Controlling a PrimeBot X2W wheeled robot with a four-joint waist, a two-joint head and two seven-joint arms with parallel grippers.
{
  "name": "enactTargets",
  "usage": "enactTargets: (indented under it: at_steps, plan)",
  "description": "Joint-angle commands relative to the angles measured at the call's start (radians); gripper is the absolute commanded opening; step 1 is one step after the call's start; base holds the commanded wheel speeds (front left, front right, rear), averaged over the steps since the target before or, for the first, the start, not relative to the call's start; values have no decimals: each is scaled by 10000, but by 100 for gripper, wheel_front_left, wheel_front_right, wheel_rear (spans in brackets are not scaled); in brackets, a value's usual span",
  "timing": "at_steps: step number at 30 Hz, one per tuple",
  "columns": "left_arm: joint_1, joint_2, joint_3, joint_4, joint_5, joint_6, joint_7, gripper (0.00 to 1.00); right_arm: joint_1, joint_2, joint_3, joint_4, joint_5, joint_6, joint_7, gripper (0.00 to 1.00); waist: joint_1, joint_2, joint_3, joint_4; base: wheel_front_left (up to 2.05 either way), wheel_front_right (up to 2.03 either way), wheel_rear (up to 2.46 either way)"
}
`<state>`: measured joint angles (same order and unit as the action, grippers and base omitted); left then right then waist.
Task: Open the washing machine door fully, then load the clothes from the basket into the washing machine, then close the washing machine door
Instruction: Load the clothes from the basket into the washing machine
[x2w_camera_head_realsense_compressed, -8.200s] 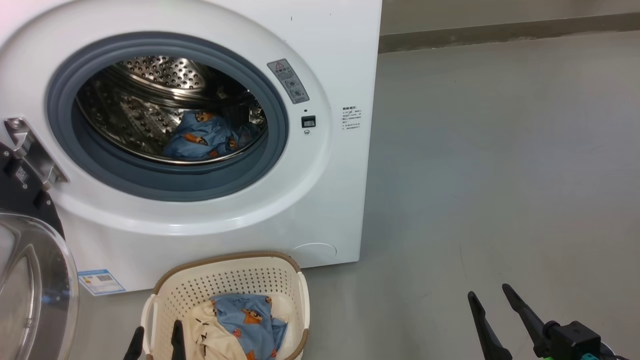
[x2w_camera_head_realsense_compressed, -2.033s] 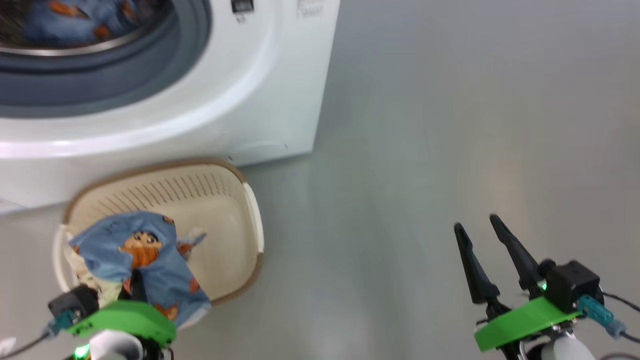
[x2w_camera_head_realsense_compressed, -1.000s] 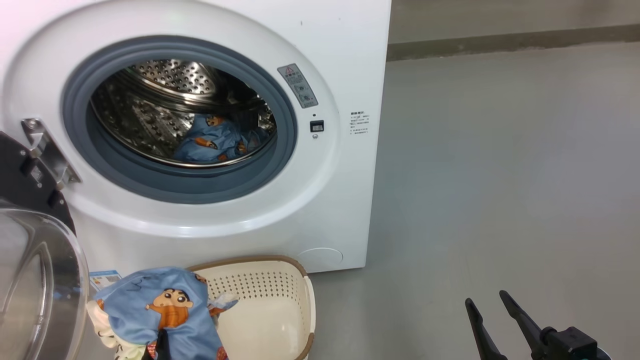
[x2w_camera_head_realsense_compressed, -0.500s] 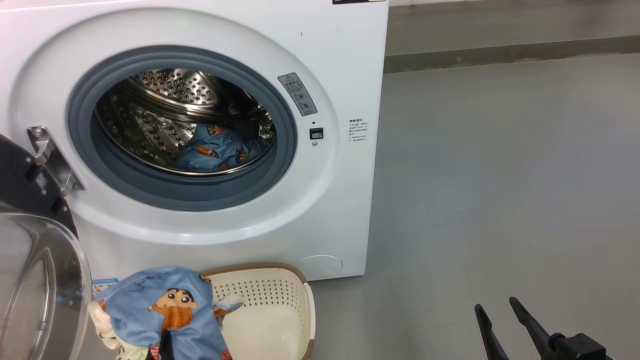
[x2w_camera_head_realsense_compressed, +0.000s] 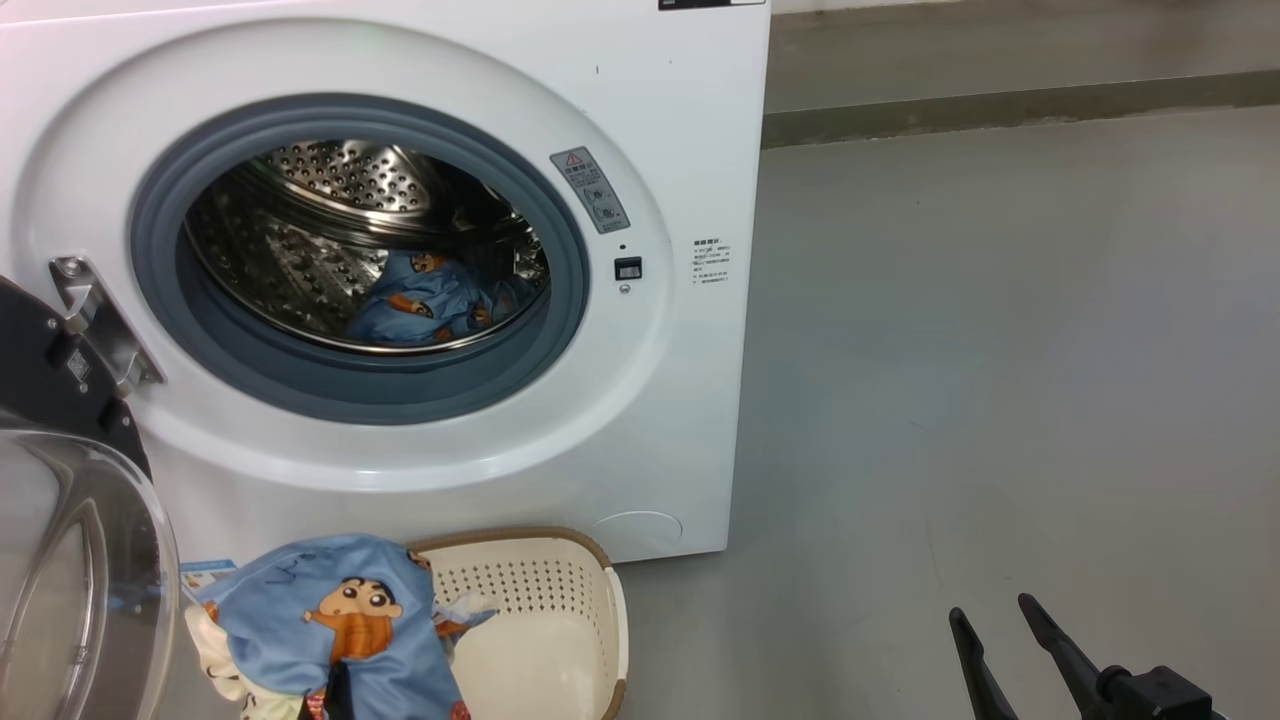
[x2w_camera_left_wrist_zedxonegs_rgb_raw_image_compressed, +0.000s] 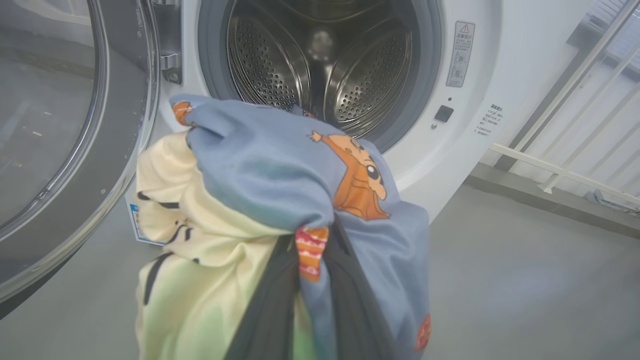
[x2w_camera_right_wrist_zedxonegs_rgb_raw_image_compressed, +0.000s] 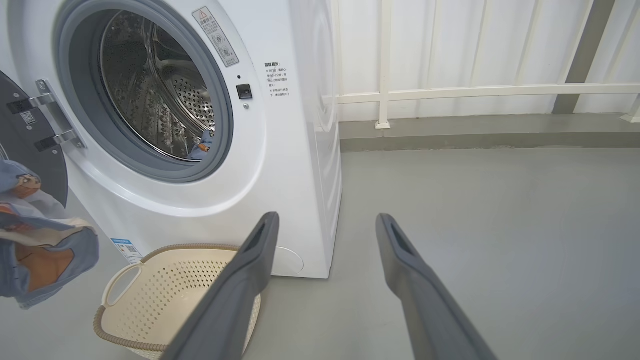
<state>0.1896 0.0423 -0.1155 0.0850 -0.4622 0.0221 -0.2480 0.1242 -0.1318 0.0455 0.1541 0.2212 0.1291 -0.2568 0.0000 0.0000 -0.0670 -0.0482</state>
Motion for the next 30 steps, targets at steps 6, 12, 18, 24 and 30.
enactTargets:
  at_steps: [6,12,18,24,30]
  plan:
    - [-231,80,169,-572,83,107,-137,0,-142,-78,199,-278,-85,16,-49,100,0,0,71,-81,0,0,0]
    - [-537,80,111,-654,84,126,-137,0,-176,-18,265,-283,-77,16,-49,100,0,0,255,-225,0,0,0]
    - [-1301,80,87,-479,59,149,-137,0,-288,48,372,-265,-45,16,-49,100,0,0,579,-453,0,0,0]
    - [-2421,130,176,39,168,89,-137,0,-407,119,458,-251,12,16,-49,100,0,0,957,-748,0,0,0]
    - [-3832,258,562,708,203,74,-137,0,-700,196,555,-262,66,16,-49,100,0,0,1492,-1100,0,0,0]
